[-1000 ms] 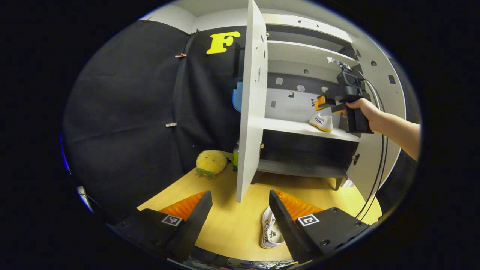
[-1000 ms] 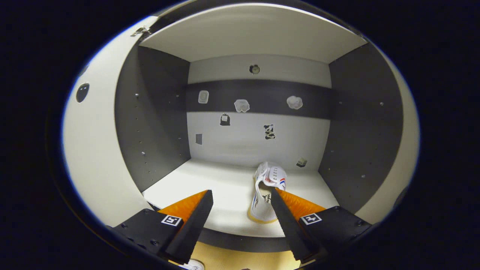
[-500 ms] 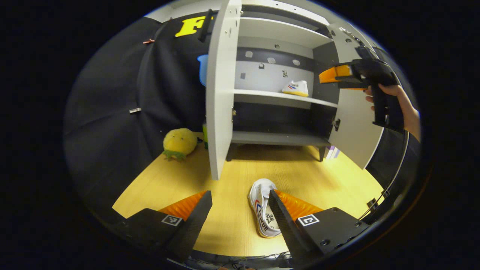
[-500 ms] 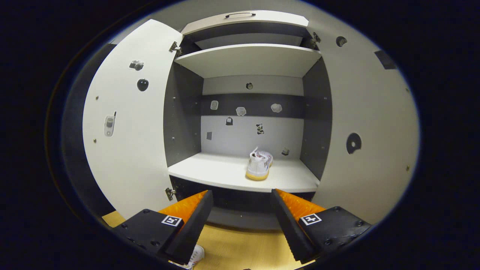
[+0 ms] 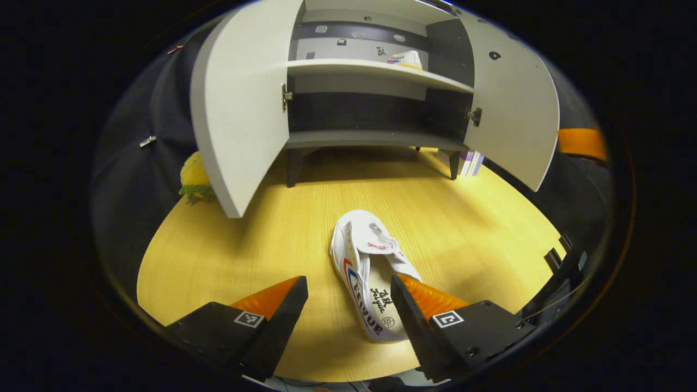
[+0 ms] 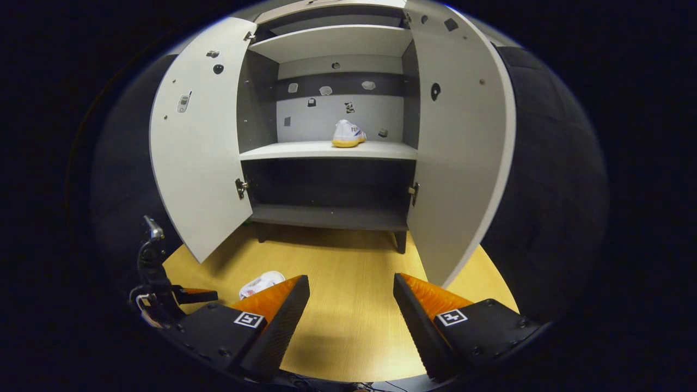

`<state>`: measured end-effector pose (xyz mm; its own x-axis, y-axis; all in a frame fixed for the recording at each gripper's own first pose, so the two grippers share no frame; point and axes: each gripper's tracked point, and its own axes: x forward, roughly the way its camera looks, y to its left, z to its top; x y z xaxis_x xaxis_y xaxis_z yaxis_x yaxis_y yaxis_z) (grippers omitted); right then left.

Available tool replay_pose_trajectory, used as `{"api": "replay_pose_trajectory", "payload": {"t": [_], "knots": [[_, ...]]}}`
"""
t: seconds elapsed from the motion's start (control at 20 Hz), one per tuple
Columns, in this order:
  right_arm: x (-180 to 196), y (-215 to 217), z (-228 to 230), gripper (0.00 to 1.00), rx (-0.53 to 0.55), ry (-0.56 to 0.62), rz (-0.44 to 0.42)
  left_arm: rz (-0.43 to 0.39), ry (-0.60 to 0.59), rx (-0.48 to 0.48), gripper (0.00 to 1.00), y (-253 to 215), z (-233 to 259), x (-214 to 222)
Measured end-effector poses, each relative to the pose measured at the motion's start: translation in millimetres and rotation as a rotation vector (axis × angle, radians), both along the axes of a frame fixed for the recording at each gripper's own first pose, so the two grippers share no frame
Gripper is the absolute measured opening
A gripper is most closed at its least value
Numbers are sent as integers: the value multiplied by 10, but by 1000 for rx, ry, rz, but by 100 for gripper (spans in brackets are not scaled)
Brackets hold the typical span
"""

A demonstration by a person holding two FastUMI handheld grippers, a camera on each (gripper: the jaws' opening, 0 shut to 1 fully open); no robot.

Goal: Grab one shoe with the right hand and put it into the shoe cabinet, grab the other shoe with the left hand and put it into the shoe cabinet; then close the right door with the right hand and the left door with the left hand.

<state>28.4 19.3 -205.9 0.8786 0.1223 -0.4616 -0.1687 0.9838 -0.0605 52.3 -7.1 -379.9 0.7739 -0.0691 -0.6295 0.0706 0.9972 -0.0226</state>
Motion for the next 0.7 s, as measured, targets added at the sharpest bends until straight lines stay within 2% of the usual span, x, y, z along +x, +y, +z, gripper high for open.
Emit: {"api": "replay_pose_trajectory", "payload": {"t": [0.15, 0.35, 0.45, 0.5, 0.55, 0.6, 0.65, 0.7], "knots": [[-150, -182, 61, 99, -11, -9, -26, -6, 27, 20, 96, -46, -159, 198], [-303, -285, 128, 98, -29, -28, -29, 2, 40, 111, 94, 23, -298, 482], [-368, -304, 122, 99, -38, -24, -23, 12, 64, 129, 84, 35, -390, 563], [-395, -316, 117, 99, -42, -22, -19, 17, 72, 134, 73, 43, -428, 592], [-415, -328, 117, 99, -45, -20, -17, 33, 69, 152, 67, 72, -415, 625], [-426, -341, 117, 99, -47, -18, -14, 31, 65, 151, 54, 42, -411, 656], [-432, -346, 117, 99, -48, -17, -13, 38, 60, 160, 51, 15, -402, 668], [-428, -354, 121, 99, -47, -18, -11, 47, 62, 189, 32, 53, -413, 687]]}}
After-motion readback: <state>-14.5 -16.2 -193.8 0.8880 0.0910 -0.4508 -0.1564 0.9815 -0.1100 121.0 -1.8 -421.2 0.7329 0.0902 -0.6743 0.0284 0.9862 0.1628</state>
